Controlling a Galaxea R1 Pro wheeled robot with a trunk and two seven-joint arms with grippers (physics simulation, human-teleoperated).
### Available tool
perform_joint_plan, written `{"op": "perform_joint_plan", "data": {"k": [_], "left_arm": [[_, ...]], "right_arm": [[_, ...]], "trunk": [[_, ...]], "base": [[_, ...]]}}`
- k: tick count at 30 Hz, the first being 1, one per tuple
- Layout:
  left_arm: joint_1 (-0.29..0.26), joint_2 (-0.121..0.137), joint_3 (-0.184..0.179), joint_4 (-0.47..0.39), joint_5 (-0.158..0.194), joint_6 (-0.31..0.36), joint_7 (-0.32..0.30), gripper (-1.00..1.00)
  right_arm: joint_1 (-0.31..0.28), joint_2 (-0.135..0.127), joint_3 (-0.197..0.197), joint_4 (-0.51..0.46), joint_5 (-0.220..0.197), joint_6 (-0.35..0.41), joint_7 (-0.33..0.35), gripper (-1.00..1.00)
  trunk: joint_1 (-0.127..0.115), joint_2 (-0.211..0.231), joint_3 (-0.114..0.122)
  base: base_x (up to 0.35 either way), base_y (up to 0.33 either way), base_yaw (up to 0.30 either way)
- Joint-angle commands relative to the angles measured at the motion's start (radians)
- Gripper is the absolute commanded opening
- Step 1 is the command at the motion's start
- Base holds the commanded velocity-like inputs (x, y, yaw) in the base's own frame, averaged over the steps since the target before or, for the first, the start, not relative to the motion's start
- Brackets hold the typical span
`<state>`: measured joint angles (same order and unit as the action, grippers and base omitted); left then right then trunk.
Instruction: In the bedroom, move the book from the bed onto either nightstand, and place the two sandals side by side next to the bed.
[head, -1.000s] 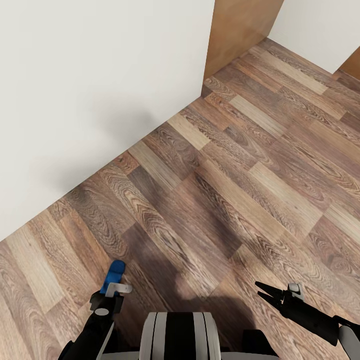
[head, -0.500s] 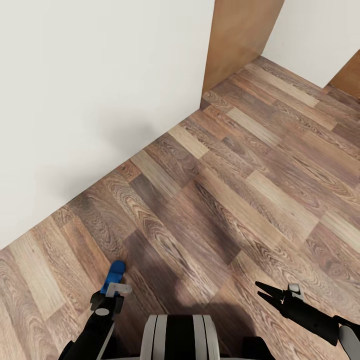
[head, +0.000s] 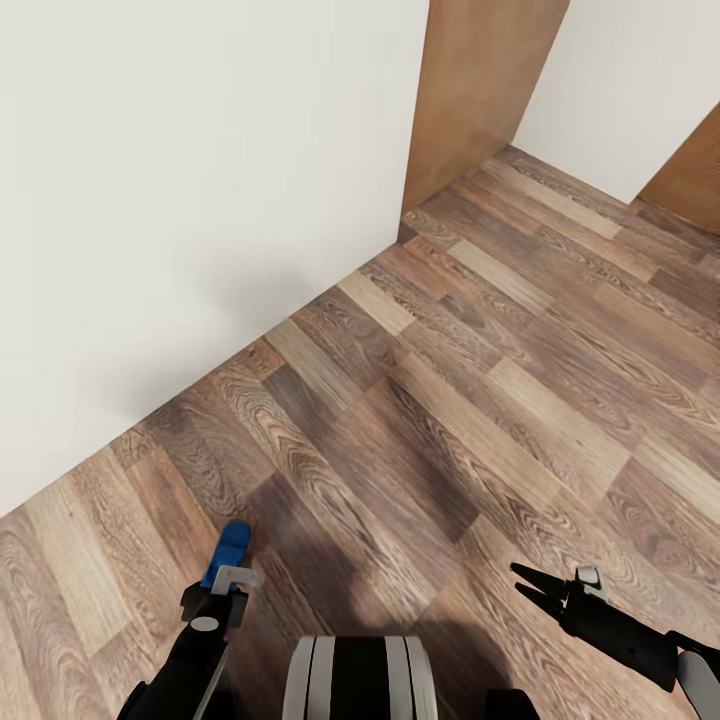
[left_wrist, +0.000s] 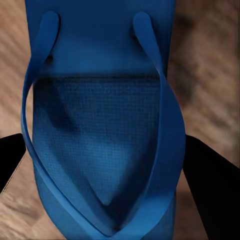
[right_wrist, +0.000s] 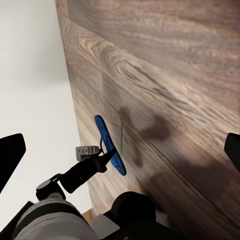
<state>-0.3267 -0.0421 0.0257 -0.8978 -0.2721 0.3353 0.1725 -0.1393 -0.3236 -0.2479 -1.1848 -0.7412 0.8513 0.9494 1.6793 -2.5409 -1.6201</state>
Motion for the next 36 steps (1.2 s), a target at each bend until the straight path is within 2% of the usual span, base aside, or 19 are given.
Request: {"op": "perform_joint_plan", "data": {"k": [1, 36], "left_arm": [[0.000, -0.001, 0.002, -0.002, -0.007, 0.005, -0.002, -1.00], [0.000, 0.001, 0.003, -0.005, 0.001, 0.005, -0.012, -1.00]], "right_arm": [[0.000, 0.000, -0.001, 0.000, -0.001, 0.005, 0.002, 1.00], [0.000, 0.001, -0.004, 0.001, -0.001, 0.005, 0.000, 1.00]], "trunk": [[-0.001, 0.000, 0.003], [-0.016, 0.008, 0.139]], "base": [[0.000, 0.000, 0.000], [0.000, 0.000, 0.000]]}}
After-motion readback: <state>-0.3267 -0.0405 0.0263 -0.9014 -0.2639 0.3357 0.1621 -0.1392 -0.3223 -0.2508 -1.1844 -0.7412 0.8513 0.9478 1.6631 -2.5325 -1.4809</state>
